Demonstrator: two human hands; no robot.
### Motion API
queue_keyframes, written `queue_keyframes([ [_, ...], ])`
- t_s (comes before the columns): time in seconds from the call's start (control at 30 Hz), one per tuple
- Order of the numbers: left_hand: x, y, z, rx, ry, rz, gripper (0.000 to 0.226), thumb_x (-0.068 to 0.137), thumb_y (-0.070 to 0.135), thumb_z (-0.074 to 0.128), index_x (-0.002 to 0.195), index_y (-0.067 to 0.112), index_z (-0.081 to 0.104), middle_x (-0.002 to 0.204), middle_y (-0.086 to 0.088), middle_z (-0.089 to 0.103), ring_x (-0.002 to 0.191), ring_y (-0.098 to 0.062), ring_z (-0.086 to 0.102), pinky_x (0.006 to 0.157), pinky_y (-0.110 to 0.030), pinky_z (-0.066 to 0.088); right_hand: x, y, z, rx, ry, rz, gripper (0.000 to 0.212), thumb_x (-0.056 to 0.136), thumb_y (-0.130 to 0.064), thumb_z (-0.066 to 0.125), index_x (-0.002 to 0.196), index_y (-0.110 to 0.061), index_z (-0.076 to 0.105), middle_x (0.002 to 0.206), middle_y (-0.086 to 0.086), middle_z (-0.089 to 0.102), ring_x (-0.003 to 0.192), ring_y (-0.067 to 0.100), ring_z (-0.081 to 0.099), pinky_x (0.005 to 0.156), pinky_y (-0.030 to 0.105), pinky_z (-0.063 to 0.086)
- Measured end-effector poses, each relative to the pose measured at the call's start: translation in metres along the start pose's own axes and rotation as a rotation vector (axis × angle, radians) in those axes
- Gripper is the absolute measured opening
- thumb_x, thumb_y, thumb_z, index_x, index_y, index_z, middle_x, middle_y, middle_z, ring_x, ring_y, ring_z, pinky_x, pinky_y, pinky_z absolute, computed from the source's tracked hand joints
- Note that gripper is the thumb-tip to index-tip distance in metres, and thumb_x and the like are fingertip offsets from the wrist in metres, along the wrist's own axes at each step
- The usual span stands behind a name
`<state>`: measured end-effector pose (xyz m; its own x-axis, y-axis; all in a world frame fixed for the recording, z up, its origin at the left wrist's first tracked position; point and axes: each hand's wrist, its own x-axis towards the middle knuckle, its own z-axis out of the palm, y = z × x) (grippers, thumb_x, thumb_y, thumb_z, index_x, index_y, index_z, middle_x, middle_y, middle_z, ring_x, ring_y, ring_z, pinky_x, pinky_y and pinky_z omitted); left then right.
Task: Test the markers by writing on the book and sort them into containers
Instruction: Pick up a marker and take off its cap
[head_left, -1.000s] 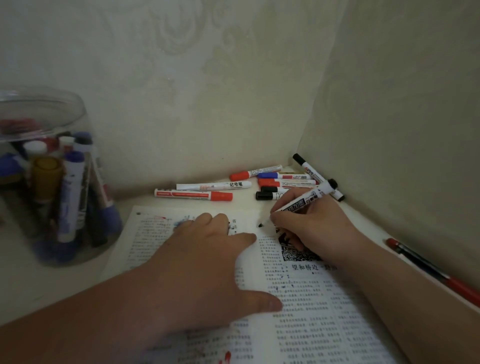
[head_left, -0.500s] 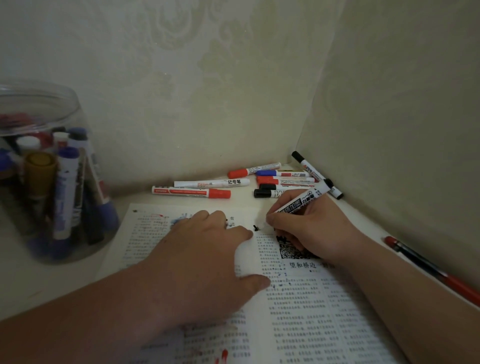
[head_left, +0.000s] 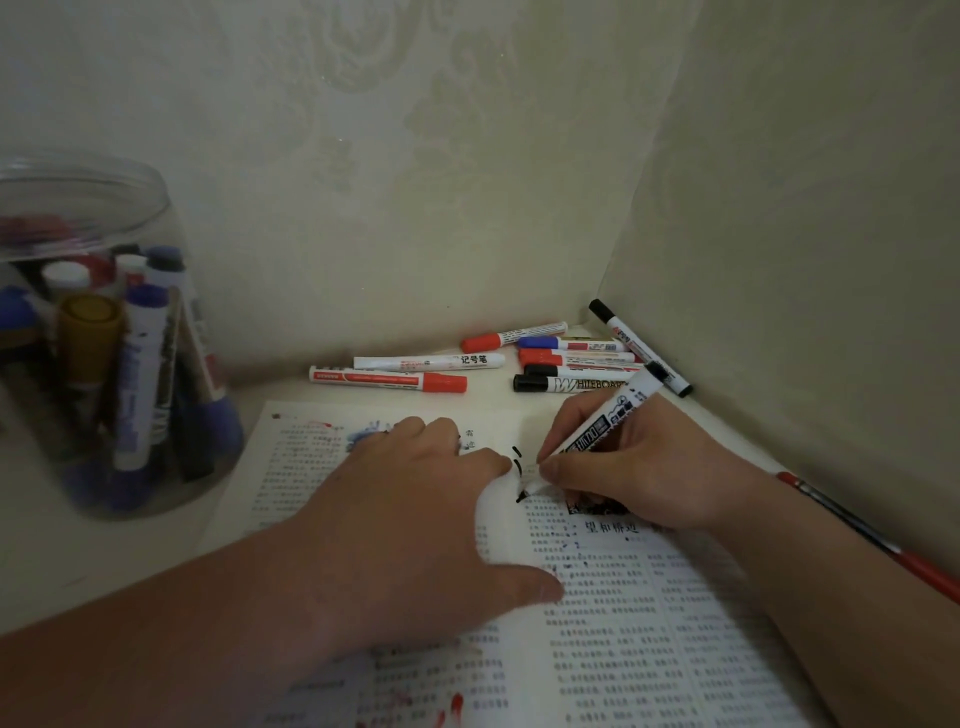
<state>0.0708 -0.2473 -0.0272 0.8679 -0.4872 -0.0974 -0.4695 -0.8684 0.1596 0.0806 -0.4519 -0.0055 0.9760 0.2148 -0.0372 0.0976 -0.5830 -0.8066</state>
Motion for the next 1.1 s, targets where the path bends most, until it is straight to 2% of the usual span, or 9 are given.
queue_keyframes([
  [0.1, 0.0, 0.0, 0.001, -0.008, -0.005, -0.009, 0.099, 0.057, 0.103, 0.032, 0.142, 0.052, 0.025, 0.126, 0.019, 0.036, 0.12, -0.006, 0.031, 0.111, -0.038, 0.029, 0.004, 0.005, 0.0, 0.032, 0.158, 0.043, 0.014, 0.083, -0.007, 0.074, 0.071, -0.012, 0.072, 0.059, 0.002, 0.065, 0.051, 0.011, 0.057, 0.051, 0.027, 0.045],
  [0.2, 0.0, -0.001, 0.002, -0.015, -0.003, -0.011, 0.104, 0.055, 0.104, 0.03, 0.145, 0.052, 0.021, 0.13, 0.02, 0.034, 0.124, -0.006, 0.03, 0.114, -0.039, 0.027, 0.008, 0.011, -0.001, 0.103, 0.297, 0.103, 0.014, 0.085, -0.012, 0.072, 0.071, -0.011, 0.07, 0.057, -0.002, 0.063, 0.046, 0.006, 0.052, 0.051, 0.024, 0.041],
  [0.3, 0.001, -0.001, 0.001, -0.017, -0.012, -0.005, 0.104, 0.054, 0.104, 0.029, 0.145, 0.053, 0.02, 0.121, 0.021, 0.032, 0.119, -0.005, 0.03, 0.112, -0.039, 0.029, 0.007, 0.01, 0.0, 0.084, 0.257, 0.092, 0.015, 0.086, -0.015, 0.072, 0.071, -0.015, 0.072, 0.06, -0.003, 0.067, 0.049, 0.005, 0.056, 0.051, 0.022, 0.043],
  [0.43, 0.001, -0.001, 0.002, -0.019, -0.019, -0.007, 0.102, 0.054, 0.104, 0.029, 0.144, 0.055, 0.019, 0.124, 0.021, 0.032, 0.121, -0.005, 0.029, 0.112, -0.038, 0.03, 0.01, 0.01, 0.0, -0.006, 0.259, 0.084, 0.012, 0.085, -0.013, 0.072, 0.073, -0.014, 0.073, 0.063, -0.002, 0.07, 0.054, 0.003, 0.06, 0.054, 0.023, 0.048],
  [0.6, 0.002, -0.002, 0.003, -0.011, -0.013, -0.004, 0.104, 0.054, 0.104, 0.029, 0.144, 0.054, 0.019, 0.109, 0.021, 0.026, 0.108, -0.003, 0.025, 0.108, -0.036, 0.031, 0.009, 0.011, 0.0, 0.011, 0.202, 0.094, 0.011, 0.085, -0.013, 0.073, 0.074, -0.014, 0.073, 0.062, -0.003, 0.07, 0.053, 0.003, 0.061, 0.054, 0.02, 0.046],
  [0.67, 0.002, -0.002, 0.004, -0.011, -0.007, -0.004, 0.104, 0.054, 0.104, 0.029, 0.144, 0.054, 0.019, 0.107, 0.021, 0.024, 0.108, -0.003, 0.025, 0.108, -0.035, 0.031, 0.011, 0.012, -0.001, 0.021, 0.234, 0.095, 0.01, 0.084, -0.011, 0.073, 0.074, -0.011, 0.072, 0.06, -0.002, 0.068, 0.052, 0.004, 0.059, 0.054, 0.023, 0.045],
  [0.87, 0.002, -0.004, 0.006, -0.012, 0.002, 0.001, 0.103, 0.053, 0.104, 0.027, 0.142, 0.054, 0.021, 0.117, 0.021, 0.032, 0.119, -0.006, 0.031, 0.111, -0.038, 0.03, 0.003, 0.006, -0.002, 0.053, 0.11, 0.068, 0.007, 0.086, -0.008, 0.074, 0.08, -0.006, 0.073, 0.063, 0.002, 0.071, 0.052, 0.007, 0.059, 0.051, 0.018, 0.046],
  [1.0, 0.002, -0.004, 0.007, -0.01, 0.01, 0.003, 0.106, 0.053, 0.105, 0.025, 0.144, 0.053, 0.02, 0.124, 0.021, 0.034, 0.122, -0.005, 0.03, 0.113, -0.038, 0.029, 0.01, 0.013, -0.005, 0.015, 0.211, 0.127, 0.009, 0.083, -0.008, 0.071, 0.074, -0.007, 0.068, 0.058, 0.003, 0.063, 0.047, 0.009, 0.053, 0.052, 0.026, 0.042],
  [1.1, 0.002, -0.004, 0.007, -0.006, 0.009, 0.003, 0.106, 0.053, 0.105, 0.025, 0.145, 0.052, 0.02, 0.126, 0.021, 0.034, 0.123, -0.006, 0.03, 0.113, -0.037, 0.028, 0.011, 0.015, -0.003, 0.12, 0.26, 0.139, 0.012, 0.083, -0.008, 0.071, 0.071, -0.008, 0.068, 0.057, 0.004, 0.061, 0.047, 0.01, 0.051, 0.049, 0.025, 0.04],
])
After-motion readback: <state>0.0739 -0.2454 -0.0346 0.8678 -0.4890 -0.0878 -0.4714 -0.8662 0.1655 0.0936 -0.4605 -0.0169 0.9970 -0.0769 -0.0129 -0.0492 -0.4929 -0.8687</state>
